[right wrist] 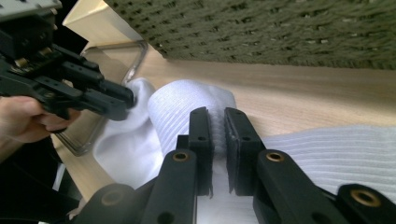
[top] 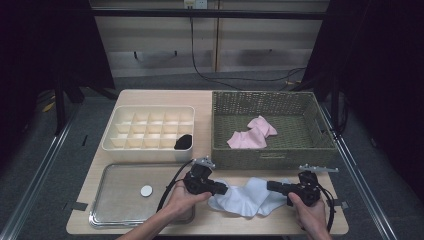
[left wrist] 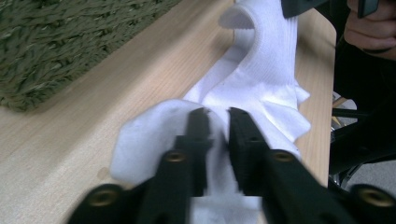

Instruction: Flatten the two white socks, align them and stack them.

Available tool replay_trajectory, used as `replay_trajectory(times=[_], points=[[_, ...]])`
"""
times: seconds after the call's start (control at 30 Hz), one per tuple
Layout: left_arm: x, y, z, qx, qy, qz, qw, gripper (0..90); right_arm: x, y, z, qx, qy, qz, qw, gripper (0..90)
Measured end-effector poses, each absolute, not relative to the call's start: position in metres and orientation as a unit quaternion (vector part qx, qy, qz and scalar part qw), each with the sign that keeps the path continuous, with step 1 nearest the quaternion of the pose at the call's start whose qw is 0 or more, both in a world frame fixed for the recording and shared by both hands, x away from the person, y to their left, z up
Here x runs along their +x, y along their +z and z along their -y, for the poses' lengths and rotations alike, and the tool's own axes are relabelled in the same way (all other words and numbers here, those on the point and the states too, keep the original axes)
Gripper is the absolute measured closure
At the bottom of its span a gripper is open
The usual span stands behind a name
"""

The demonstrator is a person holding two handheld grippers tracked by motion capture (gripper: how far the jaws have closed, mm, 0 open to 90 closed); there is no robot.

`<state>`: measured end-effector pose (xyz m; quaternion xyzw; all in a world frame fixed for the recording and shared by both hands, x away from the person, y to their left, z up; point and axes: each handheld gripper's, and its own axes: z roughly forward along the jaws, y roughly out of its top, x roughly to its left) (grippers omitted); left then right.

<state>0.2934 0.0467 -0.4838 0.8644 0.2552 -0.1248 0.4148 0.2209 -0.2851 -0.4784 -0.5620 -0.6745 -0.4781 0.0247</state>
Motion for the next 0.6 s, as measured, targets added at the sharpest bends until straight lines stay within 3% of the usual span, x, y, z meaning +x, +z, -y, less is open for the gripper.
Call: replay_trajectory(times=[0.17,0.6], points=[[0.292,-0.472,-0.054,0.854,-0.126,-0.252,0.437,89.8,0.216,-0.471,0.287,-0.560,-0.486,0.671,0.022,81.4],[0.293,-0.462,-0.058,0.837,-0.145,-0.249,0.465,90.0,0.198,-0.441,0.311,-0.570,-0.513,0.642,-0.013,81.4]])
